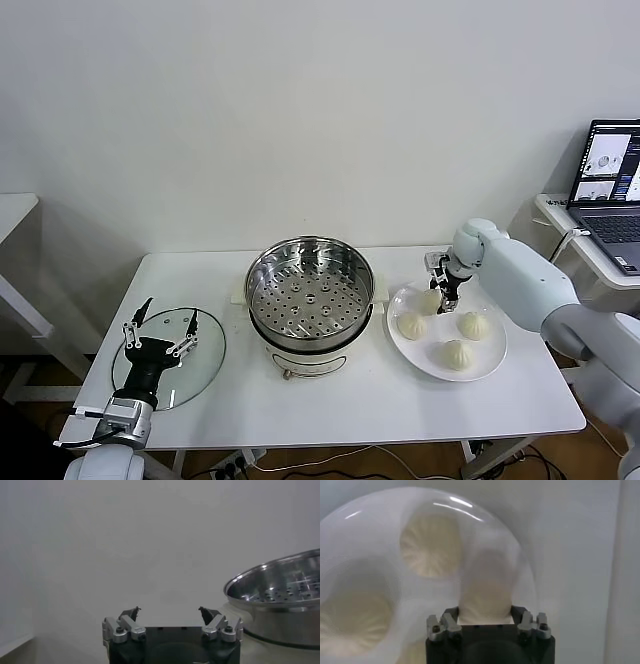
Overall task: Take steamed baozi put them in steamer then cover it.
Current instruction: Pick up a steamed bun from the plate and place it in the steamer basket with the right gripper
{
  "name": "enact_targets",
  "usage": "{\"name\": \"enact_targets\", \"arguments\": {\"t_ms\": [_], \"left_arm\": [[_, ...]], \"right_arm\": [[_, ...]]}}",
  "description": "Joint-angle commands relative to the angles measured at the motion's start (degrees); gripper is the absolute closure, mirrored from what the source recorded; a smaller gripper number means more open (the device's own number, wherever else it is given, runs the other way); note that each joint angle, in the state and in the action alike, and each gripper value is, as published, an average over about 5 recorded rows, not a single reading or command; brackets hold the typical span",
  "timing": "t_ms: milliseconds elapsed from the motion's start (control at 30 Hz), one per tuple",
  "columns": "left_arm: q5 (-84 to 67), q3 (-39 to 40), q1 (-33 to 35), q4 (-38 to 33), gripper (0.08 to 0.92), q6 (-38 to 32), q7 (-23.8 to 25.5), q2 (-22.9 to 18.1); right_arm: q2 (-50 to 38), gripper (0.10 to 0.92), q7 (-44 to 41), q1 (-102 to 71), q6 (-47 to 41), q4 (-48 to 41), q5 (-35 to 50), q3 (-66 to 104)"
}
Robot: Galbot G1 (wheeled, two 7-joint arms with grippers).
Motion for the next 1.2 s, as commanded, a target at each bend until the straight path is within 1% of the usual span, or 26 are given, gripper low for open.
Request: {"name": "enact_targets", "arguments": {"t_ms": [33, 133, 233, 333, 467, 567, 800, 1200], "left_arm": [[0.02, 0.03, 0.02, -0.32, 0.177, 0.12, -0.03, 0.12], [0.02, -0.08, 0.00, -0.34, 0.177, 0.26, -0.04, 0.33], [0.02, -0.21, 0.13, -0.21, 0.177, 0.48, -0.03, 0.83], [0.02, -0.46, 0.40, -0.10, 0.177, 0.61, 0.00, 1.67], [-0.03, -0.95, 0.64, -0.33, 0.177, 0.80, 0.05, 2.56], [-0.06, -1.07, 0.80, -0.36, 0.177, 0.93, 0.05, 3.28], [0.63, -0.46, 1.66, 0.53, 0.177, 0.40, 0.08, 4.85], [1.71, 1.06, 1.93, 0.87, 0.177, 0.05, 0.07, 6.01]], "right_arm": [[-6.95, 0.330, -1.70, 10.27, 2.55, 13.21, 7.94, -8.62], [-7.64, 0.330, -3.97, 17.82, 9.01, 18.70, 9.47, -13.13], [-6.06, 0.330, -6.37, 25.37, 17.20, 22.57, 10.24, -17.13], [-2.96, 0.330, -7.73, 30.43, 24.17, 25.01, 10.03, -20.08], [2.41, 0.330, -7.67, 33.17, 30.22, 27.43, 8.95, -22.06], [7.24, 0.330, -6.37, 33.52, 33.65, 27.34, 7.31, -22.74], [17.15, 0.330, -1.61, 30.38, 40.98, 20.72, 1.76, -23.99], [23.74, 0.330, 5.09, 18.65, 47.63, 7.18, -12.33, -20.20]]}}
